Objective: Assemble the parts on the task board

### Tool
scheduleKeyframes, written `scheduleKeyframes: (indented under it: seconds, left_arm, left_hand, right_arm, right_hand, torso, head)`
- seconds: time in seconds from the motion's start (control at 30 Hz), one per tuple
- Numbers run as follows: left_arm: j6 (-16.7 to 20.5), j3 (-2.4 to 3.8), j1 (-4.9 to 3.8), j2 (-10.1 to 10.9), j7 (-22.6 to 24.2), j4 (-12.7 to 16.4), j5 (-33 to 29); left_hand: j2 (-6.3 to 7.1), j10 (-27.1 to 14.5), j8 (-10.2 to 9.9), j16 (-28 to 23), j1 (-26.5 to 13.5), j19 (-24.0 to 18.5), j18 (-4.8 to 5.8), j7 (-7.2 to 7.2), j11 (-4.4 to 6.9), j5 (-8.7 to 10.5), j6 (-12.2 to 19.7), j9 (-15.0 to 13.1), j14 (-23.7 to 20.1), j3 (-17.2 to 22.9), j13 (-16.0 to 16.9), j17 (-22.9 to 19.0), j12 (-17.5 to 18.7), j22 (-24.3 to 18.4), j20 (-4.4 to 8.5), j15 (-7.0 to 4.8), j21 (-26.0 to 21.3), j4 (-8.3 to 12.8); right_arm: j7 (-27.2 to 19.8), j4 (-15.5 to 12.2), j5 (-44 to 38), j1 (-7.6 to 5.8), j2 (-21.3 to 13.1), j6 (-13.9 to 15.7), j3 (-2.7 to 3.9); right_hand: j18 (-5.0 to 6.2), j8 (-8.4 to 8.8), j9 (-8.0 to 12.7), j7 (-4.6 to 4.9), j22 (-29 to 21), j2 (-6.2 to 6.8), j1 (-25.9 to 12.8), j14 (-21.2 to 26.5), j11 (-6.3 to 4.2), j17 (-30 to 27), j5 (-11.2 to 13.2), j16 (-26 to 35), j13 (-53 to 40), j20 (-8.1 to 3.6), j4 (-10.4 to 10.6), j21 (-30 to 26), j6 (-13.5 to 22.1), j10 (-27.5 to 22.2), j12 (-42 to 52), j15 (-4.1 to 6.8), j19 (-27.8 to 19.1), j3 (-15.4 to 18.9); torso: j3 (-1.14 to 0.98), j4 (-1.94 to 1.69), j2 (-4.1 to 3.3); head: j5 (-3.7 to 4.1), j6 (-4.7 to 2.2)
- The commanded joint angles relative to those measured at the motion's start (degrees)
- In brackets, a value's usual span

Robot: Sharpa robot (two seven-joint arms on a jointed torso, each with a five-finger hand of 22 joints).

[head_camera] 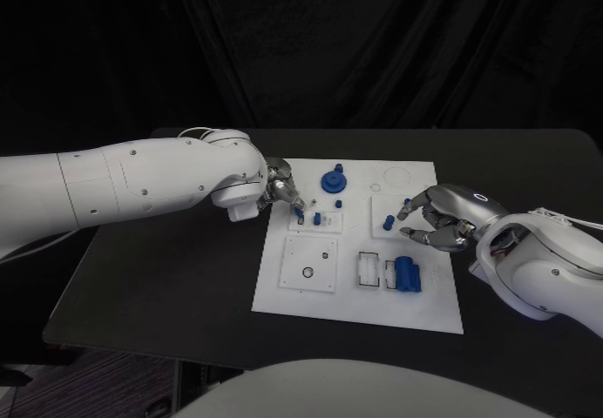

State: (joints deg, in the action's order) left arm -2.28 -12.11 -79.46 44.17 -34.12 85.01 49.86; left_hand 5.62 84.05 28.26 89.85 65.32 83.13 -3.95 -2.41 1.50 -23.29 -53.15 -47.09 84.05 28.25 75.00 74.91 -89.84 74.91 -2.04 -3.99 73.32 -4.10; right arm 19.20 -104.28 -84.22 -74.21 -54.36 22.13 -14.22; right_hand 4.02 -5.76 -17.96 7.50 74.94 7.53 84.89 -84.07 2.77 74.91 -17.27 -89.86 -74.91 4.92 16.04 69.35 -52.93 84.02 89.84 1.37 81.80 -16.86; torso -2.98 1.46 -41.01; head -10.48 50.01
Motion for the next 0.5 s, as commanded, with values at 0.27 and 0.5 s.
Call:
scheduleKeyframes:
  seconds: [0.27, 0.5]
  left_arm:
    - [0.28, 0.03, 0.63, 0.39, 2.16, 0.44, -0.27]
    - [1.02, 0.03, 1.05, 0.37, 2.68, 0.57, -0.27]
  left_hand:
    - [-0.49, 5.95, 0.00, 0.15, -0.33, -0.38, 0.20, 0.25, 0.09, 0.20, 0.33, -0.12, 5.95, 0.36, 15.00, 15.09, -0.16, 10.06, -0.17, -0.15, -0.30, -0.08]
    - [-0.56, 5.95, 0.02, 0.15, -0.37, -0.56, 0.13, 0.22, 0.06, 0.28, 0.35, -0.14, 5.95, 0.45, 15.00, 15.09, -0.16, 9.95, -0.19, -0.13, -0.69, -0.07]
  right_arm:
    - [0.75, 0.10, -0.04, 0.13, 0.04, -0.17, 0.03]
    - [0.70, 0.13, 0.43, 0.19, 0.05, -0.26, 0.03]
  right_hand:
    - [0.66, 0.17, 0.09, -0.03, 8.78, -0.24, -0.29, -5.75, -0.01, 14.54, -0.39, 0.28, -15.09, 0.01, 0.01, -0.25, -0.36, 5.98, 0.16, -0.14, -0.31, -0.29]
    - [0.67, 0.22, 0.19, -0.02, 8.76, -0.17, -0.32, -5.75, -0.01, 14.53, -0.42, 0.29, -15.09, -0.01, -0.07, -0.36, -0.40, 5.98, 0.16, -0.13, -0.34, -0.40]
  torso:
    - [-0.06, -0.01, 0.00]
    - [0.01, 0.01, 0.06]
  head:
    - [0.06, -0.01]
    - [0.06, -0.01]
